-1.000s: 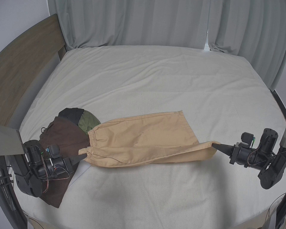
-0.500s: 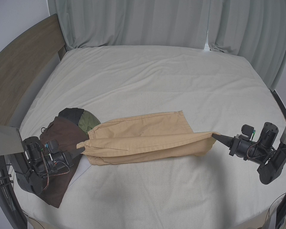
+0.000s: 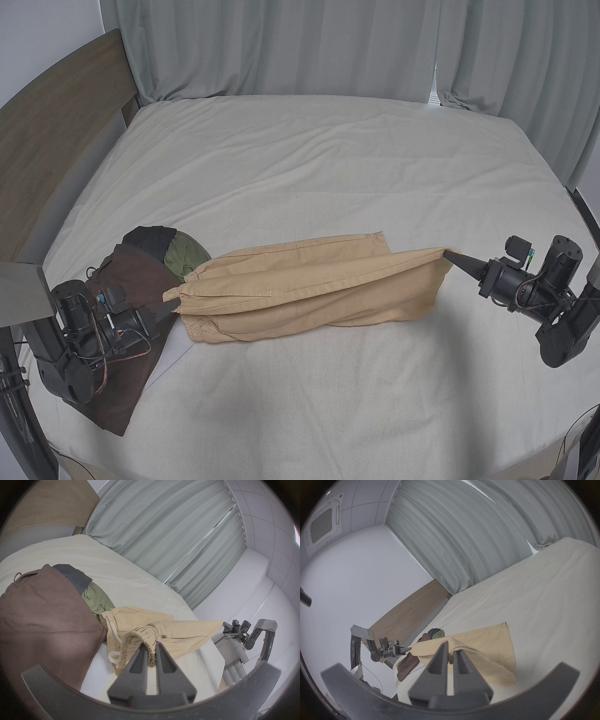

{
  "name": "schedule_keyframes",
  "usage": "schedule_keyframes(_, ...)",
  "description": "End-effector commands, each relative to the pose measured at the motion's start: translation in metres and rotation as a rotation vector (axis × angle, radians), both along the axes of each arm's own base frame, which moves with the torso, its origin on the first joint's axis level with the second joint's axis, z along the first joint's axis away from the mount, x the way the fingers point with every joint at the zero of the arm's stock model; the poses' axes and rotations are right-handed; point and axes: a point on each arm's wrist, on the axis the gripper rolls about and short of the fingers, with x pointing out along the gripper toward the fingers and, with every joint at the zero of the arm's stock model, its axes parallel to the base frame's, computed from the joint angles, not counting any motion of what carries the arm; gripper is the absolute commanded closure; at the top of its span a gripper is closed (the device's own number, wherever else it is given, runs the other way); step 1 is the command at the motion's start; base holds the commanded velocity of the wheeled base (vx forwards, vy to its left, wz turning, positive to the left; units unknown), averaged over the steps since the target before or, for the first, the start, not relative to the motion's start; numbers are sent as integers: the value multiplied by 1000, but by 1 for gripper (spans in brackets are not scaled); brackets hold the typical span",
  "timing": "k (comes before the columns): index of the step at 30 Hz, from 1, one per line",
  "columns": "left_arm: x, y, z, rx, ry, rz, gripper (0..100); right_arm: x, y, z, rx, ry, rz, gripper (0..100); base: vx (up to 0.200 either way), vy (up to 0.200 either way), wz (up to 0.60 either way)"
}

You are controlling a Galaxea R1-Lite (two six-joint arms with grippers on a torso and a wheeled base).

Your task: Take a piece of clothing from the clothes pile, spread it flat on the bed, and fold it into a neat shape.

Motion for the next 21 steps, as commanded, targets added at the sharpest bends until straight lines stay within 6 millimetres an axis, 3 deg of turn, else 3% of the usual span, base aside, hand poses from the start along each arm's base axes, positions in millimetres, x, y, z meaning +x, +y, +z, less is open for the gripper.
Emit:
schedule_keyframes(1,3,-1,1,-13,-3,-2,100,10,-1,-2,1,8,-4,100,0,0,0)
schedule_keyframes(14,22,-7,12,-59,-44,56,100,29,-1,-14,1,32,-11,100,0,0,0)
schedule_keyframes(21,30,-6,8,-68,-42,72,100,54,3,-17,28,18,0,100,0,0,0)
